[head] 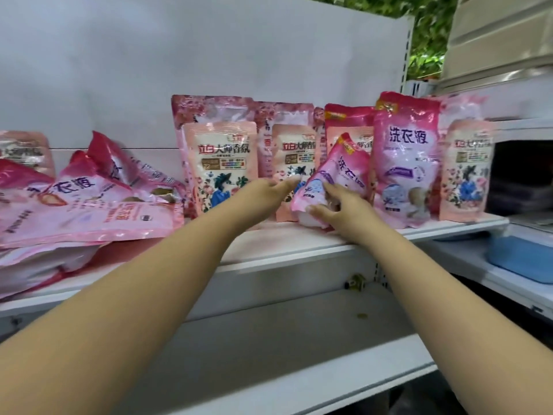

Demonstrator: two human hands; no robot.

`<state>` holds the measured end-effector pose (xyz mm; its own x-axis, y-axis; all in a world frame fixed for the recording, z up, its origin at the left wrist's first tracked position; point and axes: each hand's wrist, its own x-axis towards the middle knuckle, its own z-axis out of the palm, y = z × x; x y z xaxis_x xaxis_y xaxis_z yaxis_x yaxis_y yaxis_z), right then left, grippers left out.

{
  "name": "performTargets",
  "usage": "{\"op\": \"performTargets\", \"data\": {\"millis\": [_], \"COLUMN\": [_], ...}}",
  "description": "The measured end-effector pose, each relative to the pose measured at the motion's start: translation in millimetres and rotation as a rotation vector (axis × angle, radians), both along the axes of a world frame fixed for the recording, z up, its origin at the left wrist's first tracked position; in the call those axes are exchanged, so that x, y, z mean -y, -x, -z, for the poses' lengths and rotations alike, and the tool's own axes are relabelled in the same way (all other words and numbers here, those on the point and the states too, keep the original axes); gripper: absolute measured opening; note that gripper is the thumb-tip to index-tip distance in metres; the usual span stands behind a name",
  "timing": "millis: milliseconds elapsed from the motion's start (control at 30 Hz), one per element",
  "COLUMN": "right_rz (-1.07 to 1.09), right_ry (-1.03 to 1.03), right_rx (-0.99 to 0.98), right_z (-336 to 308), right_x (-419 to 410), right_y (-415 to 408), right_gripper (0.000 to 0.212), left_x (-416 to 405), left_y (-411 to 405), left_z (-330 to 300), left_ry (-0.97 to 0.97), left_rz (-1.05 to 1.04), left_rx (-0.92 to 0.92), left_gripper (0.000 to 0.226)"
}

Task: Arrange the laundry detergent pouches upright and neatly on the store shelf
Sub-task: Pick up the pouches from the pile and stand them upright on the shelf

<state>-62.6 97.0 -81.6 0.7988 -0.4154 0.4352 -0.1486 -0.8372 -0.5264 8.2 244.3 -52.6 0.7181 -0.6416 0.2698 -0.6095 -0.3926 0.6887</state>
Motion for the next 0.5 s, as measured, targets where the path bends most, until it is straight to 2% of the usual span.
{"op": "performTargets", "data": {"millis": [67, 100, 133, 167, 300, 400, 500], "right_rz": [-0.022, -0.03, -0.037, -0.047, -0.115, -0.053, -0.009], "right_ry": [0.041, 0.083, 0.132, 0.155, -0.023, -0.109, -0.155], "right_rx": [0.006, -0.006, -0.022, -0.03, 0.026, 0.193, 0.226], "right_z": [2.9, 4.3, 5.6, 7.1, 8.8, 10.2, 9.3], "right_x": [-0.9, -1.1, -1.4, 0.0, 5.4, 8.7, 14.0], "right_y": [4.3, 6.1, 7.6, 7.9, 11.3, 12.4, 11.1], "right_gripper": [0.067, 0.065, 0.064, 0.063, 0.054, 0.045, 0.059], "left_x": [18.9, 29.9, 40.5, 48.4, 57.4, 55.8, 49.4], "left_y": [-9.3, -17.4, -25.8, -29.3, -28.4, -35.1, -31.5], "left_z": [2.2, 5.3, 8.6, 10.1, 11.3, 14.9, 16.8], "left_ry": [0.097, 0.139, 0.163, 0.158, -0.015, -0.022, 0.06], "left_rz": [0.001, -0.005, -0.029, -0.061, -0.175, -0.158, -0.118], "left_rx": [-0.219, -0.316, -0.371, -0.385, -0.229, -0.158, -0.183], "left_gripper": [0.077, 0.091, 0.103, 0.105, 0.086, 0.072, 0.051]}}
